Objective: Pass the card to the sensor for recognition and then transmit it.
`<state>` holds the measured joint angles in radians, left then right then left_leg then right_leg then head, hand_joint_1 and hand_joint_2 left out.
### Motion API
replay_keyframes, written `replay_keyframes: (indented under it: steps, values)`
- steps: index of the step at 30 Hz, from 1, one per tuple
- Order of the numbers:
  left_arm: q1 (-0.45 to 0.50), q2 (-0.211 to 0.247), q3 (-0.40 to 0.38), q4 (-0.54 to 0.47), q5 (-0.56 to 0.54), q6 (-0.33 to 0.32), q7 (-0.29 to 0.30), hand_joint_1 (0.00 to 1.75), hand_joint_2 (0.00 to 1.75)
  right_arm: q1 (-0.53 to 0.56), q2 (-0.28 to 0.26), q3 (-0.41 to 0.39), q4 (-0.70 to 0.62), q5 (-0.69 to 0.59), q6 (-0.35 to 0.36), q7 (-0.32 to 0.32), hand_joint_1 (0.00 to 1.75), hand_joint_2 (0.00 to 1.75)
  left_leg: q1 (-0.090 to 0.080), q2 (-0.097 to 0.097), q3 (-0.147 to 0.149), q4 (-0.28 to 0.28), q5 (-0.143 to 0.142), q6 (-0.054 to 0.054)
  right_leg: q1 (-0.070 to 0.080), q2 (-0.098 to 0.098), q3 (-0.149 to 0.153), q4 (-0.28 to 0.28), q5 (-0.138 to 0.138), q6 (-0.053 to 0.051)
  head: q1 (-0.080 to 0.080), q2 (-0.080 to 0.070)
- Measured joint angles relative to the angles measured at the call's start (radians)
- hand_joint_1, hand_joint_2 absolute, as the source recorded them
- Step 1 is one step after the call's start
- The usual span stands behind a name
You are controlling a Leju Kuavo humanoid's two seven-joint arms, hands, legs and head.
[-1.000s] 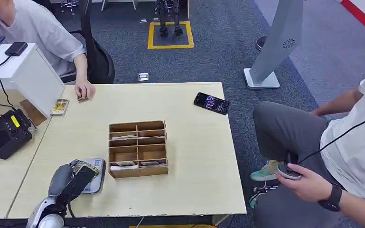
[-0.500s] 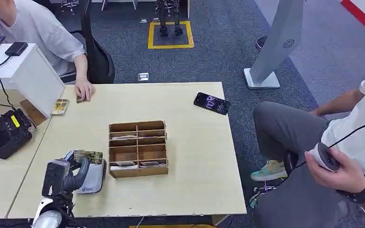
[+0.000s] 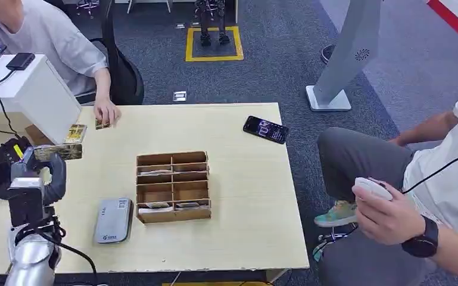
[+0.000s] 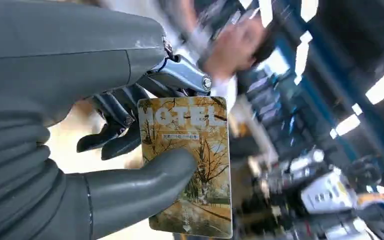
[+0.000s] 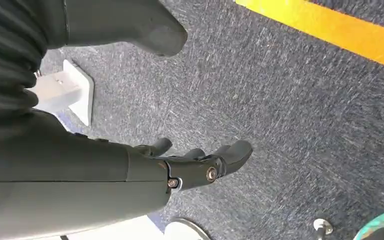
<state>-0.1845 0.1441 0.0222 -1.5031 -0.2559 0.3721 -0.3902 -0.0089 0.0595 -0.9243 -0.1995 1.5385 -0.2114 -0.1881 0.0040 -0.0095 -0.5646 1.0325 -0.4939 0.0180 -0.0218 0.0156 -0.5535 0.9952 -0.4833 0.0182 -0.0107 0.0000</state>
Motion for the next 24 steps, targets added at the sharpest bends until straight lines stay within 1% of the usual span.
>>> replay_keyframes:
  steps: [4,6,7,9,14,17,19,21,24]
  values:
    - [-0.046,0.046,0.0,0.058,-0.225,0.112,-0.029,1.75,1.75,-0.008,0.0,0.008,0.0,0.001,0.004,-0.01,0.0,1.75,0.0,0.0,0.0,0.0,0.0,0.001,0.0,0.0,0.0,0.0,0.0,0.0,0.0,0.0]
    - [-0.064,0.073,0.0,0.094,-0.359,0.181,-0.031,1.75,1.75,-0.01,-0.001,0.017,0.0,0.001,0.011,-0.009,0.0,1.75,0.0,0.0,0.0,0.0,0.0,0.001,0.0,0.0,0.0,0.0,0.0,0.0,0.0,0.0]
    - [-0.074,0.09,0.0,0.116,-0.402,0.202,-0.031,1.75,1.75,-0.01,-0.002,0.024,0.0,0.001,0.016,-0.005,0.0,1.75,0.0,0.0,0.0,0.0,0.0,0.0,0.0,0.0,0.0,0.0,0.0,0.0,0.0,0.0]
    - [-0.094,0.111,0.0,0.153,-0.421,0.208,-0.032,1.75,1.75,-0.012,-0.004,0.033,0.0,0.001,0.019,-0.002,0.0,1.75,0.0,0.0,0.0,0.0,0.001,0.0,0.0,0.0,0.0,0.0,0.0,0.0,0.0,0.0]
    - [-0.158,0.143,0.0,0.252,-0.493,0.218,-0.035,1.75,1.75,-0.015,-0.011,0.061,0.0,0.001,0.022,0.007,0.0,1.75,0.0,0.0,0.0,0.0,0.001,0.0,0.0,0.0,0.0,0.0,0.0,0.0,0.0,0.0]
    - [-0.179,0.154,0.0,0.284,-0.509,0.224,-0.032,1.75,1.75,-0.015,-0.013,0.072,0.0,0.001,0.022,0.007,0.0,1.75,0.0,0.0,0.0,0.0,0.001,0.0,0.0,0.001,0.0,0.0,0.0,0.0,0.0,0.0]
    - [-0.2,0.156,0.0,0.314,-0.542,0.227,-0.017,1.75,1.75,-0.016,-0.015,0.079,0.0,0.001,0.021,0.004,0.0,1.75,0.0,0.0,0.0,0.0,0.001,0.001,0.0,0.0,-0.001,0.0,0.0,0.0,0.0,0.0]
    - [-0.238,0.156,-0.001,0.356,-0.57,0.227,-0.004,1.75,1.75,-0.019,-0.016,0.082,0.0,0.001,0.018,-0.006,0.0,1.75,0.0,0.0,0.0,0.001,0.001,0.001,0.0,0.0,-0.001,0.0,0.0,0.0,0.0,0.0]
    - [-0.289,0.156,-0.01,0.406,-0.583,0.226,0.004,1.75,1.75,-0.023,-0.017,0.084,0.0,0.0,0.018,-0.011,0.0,1.75,0.0,0.0,0.0,0.001,0.001,0.001,0.0,0.0,0.0,0.0,0.001,0.0,0.0,0.0]
